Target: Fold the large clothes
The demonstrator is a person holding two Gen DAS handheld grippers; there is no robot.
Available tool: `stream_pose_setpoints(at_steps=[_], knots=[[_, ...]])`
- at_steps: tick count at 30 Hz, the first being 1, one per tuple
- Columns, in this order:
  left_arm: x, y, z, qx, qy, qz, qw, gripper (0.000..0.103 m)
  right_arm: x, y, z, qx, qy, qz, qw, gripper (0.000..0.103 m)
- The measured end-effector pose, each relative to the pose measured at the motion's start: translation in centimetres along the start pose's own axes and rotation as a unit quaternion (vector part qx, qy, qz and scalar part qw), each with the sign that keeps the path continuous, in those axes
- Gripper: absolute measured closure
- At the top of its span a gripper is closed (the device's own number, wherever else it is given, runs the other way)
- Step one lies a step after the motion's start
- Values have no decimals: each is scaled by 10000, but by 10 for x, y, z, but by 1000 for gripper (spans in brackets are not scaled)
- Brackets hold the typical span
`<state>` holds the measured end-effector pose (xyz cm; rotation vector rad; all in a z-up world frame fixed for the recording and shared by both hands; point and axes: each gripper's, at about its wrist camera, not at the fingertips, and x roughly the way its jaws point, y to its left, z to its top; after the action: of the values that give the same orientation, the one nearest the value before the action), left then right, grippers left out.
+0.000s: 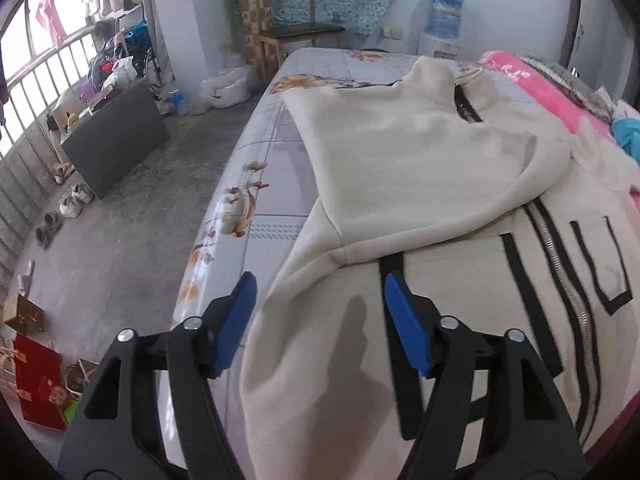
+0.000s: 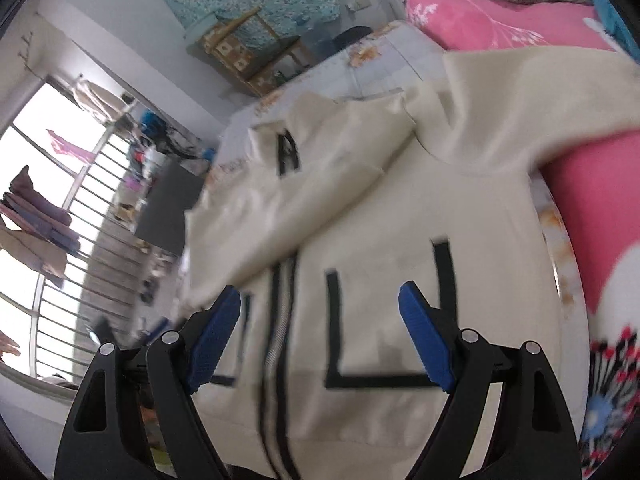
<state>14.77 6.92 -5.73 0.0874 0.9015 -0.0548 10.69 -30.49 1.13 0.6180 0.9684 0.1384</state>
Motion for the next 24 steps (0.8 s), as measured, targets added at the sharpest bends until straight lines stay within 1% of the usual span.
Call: stream_pose_setpoints(at_steps=[2, 5, 7, 9, 10, 12, 14, 16, 19, 21, 24], knots=[[8, -3, 2, 146, 91, 133, 9998, 49, 3, 2, 20, -3, -1, 25, 10000, 23], [13, -3, 2, 175, 169, 251, 9994, 56, 23, 5, 66, -223, -67, -471, 9986, 23], [19, -2, 3, 116, 229, 325, 9991, 61, 44, 3, 92, -302, 22, -708, 9970, 23], [22, 0, 4, 34, 215, 316, 9993, 62, 67, -1, 114, -360, 131, -1007, 9942, 24], [23, 1, 4, -16, 209, 302, 9993, 62, 81, -2, 125, -427, 201, -1145, 9923, 26], [24, 3, 3, -136, 193, 273, 9993, 62, 105, -6, 146, -481, 288, -1445, 9879, 28], [25, 4, 3, -206, 165, 266, 9993, 62, 124, -8, 160, -570, 351, -1618, 9845, 31], [24, 5, 1, -256, 140, 242, 9993, 62, 151, -4, 175, -759, 434, -1857, 9787, 38], [25, 10, 1, -366, 139, 158, 9991, 60, 173, -2, 181, -1044, 593, -2068, 9710, 54], [26, 11, 1, -424, 143, 133, 9989, 60, 177, -1, 174, -1256, 753, -2225, 9639, 68], [25, 11, 0, -453, 124, 122, 9988, 60, 161, 1, 151, -1611, 840, -2326, 9555, 76]])
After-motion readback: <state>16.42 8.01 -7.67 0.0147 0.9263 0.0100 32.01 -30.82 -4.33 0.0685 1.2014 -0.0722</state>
